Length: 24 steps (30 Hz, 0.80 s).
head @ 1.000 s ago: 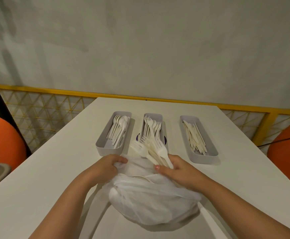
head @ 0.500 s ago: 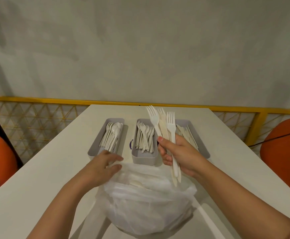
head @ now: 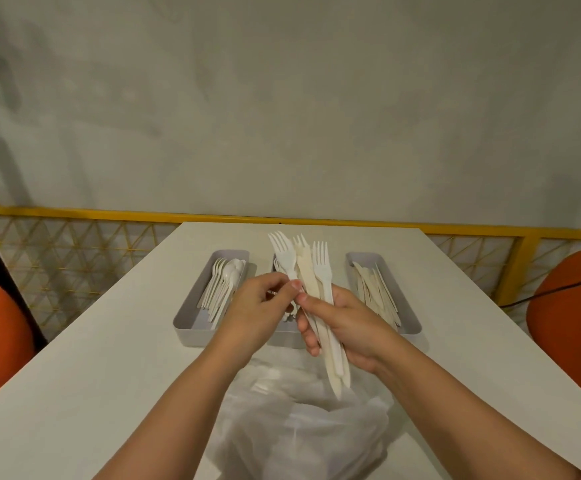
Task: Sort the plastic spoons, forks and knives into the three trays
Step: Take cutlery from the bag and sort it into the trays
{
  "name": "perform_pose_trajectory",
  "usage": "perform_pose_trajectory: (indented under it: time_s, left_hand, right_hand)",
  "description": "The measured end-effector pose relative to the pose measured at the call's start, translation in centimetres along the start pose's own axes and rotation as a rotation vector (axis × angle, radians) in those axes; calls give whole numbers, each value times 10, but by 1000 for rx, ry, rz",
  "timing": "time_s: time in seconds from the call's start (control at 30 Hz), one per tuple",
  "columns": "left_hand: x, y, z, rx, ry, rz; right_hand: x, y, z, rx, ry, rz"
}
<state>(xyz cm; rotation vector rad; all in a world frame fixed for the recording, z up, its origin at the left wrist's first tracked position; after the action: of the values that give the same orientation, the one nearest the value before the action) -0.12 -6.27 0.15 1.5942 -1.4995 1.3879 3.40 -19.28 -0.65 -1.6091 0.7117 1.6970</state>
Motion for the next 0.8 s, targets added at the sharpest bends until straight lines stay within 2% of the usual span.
perform_pose_trajectory:
  time_s: [0.2,0.37,0.57,0.8]
  left_hand:
    - [-6,-17,6,72,95,-137]
    - [-10,-45,-10,206,297,-259]
    - [-30,-78,-11,202,69,-276]
    - [-50,-107,24,91,-297,-288]
  right_hand:
    - [4,-4,-5,30,34,44]
    - [10,-9,-16,117,66,100]
    - [2,-21,-38,257,-28,140]
    - [-13,-39,-49,249,-85,144]
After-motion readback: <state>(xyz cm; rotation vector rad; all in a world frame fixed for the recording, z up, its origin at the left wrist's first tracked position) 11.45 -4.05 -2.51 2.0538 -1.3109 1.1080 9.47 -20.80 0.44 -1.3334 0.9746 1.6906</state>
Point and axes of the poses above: each hand's wrist, its own y-axis away from the middle knuckle, its own z-axis out of the palm, x = y × z, the point moved 1 cm from there along -y, towards the middle knuckle, and after that the axes turned 2 degrees about x, right-handed, at the moved point
